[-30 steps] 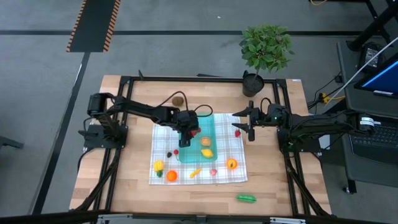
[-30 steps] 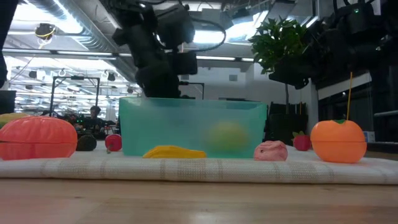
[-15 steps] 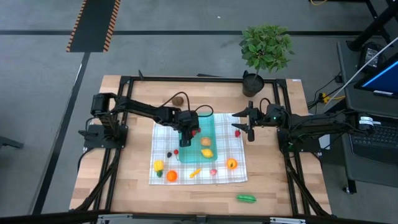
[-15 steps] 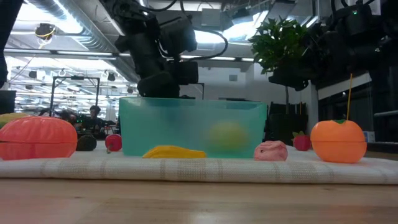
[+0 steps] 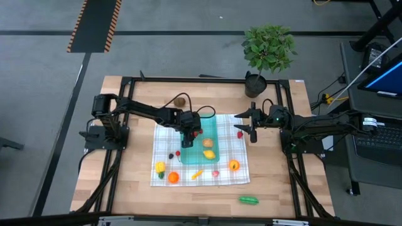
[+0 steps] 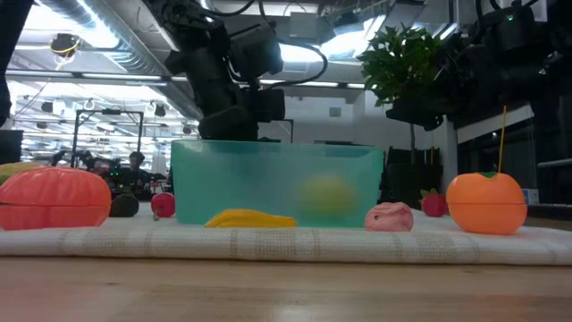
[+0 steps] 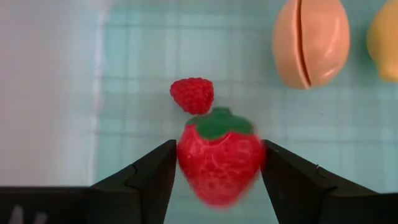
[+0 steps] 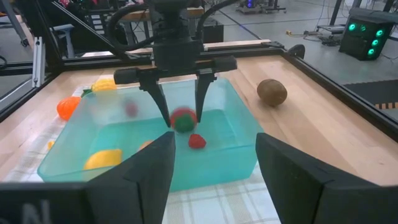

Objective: Pick and placing Produce into tupperware
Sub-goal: Put the bottom strawberry into the blue bin, then put the strawberry into the blue bin

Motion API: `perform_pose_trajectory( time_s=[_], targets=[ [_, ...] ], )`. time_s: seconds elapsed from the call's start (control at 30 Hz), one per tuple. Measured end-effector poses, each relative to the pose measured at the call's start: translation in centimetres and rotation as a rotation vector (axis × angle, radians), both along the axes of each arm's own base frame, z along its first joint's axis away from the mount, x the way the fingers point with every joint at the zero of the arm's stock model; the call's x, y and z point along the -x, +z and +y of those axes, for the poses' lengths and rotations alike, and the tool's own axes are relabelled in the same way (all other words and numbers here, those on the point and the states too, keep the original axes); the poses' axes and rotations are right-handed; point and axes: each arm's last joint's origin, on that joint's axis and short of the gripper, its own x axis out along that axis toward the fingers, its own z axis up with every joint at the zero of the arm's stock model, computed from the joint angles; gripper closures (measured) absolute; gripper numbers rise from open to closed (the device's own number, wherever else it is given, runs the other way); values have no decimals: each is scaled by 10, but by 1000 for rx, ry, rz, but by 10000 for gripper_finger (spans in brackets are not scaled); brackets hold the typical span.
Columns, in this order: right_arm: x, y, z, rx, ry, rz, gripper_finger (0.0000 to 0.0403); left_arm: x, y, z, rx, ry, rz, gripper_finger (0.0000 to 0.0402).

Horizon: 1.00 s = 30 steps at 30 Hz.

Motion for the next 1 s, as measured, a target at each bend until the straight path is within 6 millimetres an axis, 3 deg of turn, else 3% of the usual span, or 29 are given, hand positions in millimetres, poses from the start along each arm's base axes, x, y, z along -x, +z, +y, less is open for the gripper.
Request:
perform_pose_trajectory(
  time_s=[0.27,0.63,0.77,1.0],
  targets=[
    [0,0,0,0,0,0,176,2,3,0,-10,-18,3,179],
    [1,2,0,1,3,-8,176,21,63,-1,-45,-9,-164,178],
    [1,1,0,-3,3,-6,176,33,72,-2,-50,-8,-215,178],
    [1,1,0,-2,3,-2,176,67,71,-5,-52,9,-342,178]
  ],
)
